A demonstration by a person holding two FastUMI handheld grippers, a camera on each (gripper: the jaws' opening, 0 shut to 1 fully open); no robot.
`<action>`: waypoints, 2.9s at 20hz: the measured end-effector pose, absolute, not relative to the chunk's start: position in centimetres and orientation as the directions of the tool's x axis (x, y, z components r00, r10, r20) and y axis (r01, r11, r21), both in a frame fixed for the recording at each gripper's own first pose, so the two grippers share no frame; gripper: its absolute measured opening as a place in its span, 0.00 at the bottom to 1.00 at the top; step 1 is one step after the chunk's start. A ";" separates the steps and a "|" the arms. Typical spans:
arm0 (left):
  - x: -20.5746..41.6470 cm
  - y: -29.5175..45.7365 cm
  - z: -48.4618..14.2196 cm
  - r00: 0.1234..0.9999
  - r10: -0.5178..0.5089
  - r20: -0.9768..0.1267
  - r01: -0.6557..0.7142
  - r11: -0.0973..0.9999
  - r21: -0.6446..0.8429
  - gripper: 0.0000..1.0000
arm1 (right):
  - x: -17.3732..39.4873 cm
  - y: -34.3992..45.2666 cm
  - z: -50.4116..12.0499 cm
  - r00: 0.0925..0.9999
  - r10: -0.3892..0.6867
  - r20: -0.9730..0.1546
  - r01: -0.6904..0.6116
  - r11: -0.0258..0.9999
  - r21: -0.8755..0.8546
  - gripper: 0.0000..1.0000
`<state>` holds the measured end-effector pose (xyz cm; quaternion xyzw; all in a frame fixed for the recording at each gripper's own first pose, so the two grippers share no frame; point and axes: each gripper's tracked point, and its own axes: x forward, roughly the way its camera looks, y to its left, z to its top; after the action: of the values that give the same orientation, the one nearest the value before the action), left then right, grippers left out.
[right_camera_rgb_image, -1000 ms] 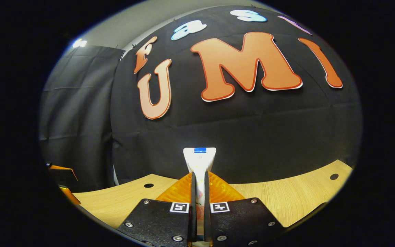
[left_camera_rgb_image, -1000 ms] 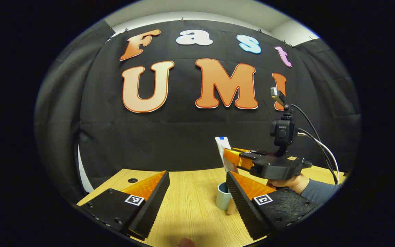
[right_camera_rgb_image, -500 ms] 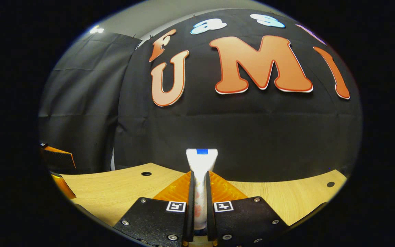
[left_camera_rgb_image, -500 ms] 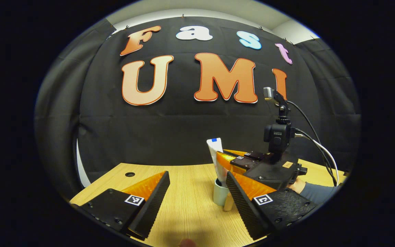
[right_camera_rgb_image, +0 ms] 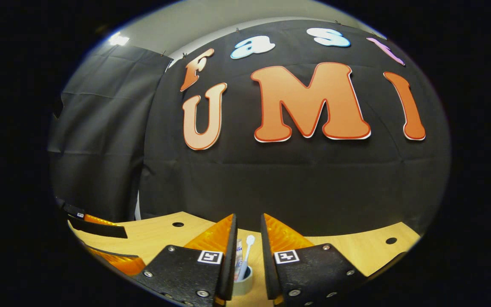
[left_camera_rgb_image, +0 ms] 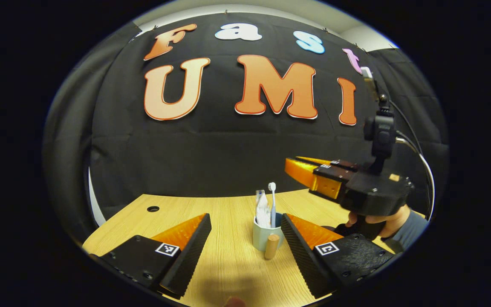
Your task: Put the toothbrush and toothpaste on the desktop into the cup, then pick up the cup and place it on the coaster on the desktop.
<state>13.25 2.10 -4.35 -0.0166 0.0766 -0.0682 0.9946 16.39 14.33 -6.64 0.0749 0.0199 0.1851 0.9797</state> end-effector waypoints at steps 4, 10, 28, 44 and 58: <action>15.0 0.5 -4.6 0.970 -0.168 -0.177 0.160 0.985 -0.056 0.99 | 14.4 11.8 -5.3 0.933 0.358 -0.025 -0.352 0.928 0.124 0.62; 18.4 -1.5 -6.5 0.937 -0.221 -0.272 0.210 0.975 -0.070 0.99 | 11.4 7.3 -3.3 0.944 0.327 -0.049 -0.320 0.941 0.112 0.88; 20.8 -4.9 -10.8 0.696 -0.293 -0.656 0.221 0.956 -0.192 0.98 | 2.1 0.2 -5.9 0.932 0.324 -0.160 -0.308 0.944 0.120 0.91; 22.4 -5.3 -17.8 0.504 -0.141 -0.852 0.211 0.977 -0.036 0.75 | -2.1 1.4 -12.6 0.900 0.352 -0.256 -0.324 0.935 0.145 0.92; 23.9 -6.3 -16.1 0.480 -0.120 -0.869 0.182 0.983 -0.035 0.25 | -3.0 3.0 -13.9 0.884 0.378 -0.276 -0.342 0.924 0.169 0.92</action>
<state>23.93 -6.27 -16.07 0.0309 0.5021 -0.0876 0.8598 -3.01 3.04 -13.93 0.0580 0.1535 0.1856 0.9688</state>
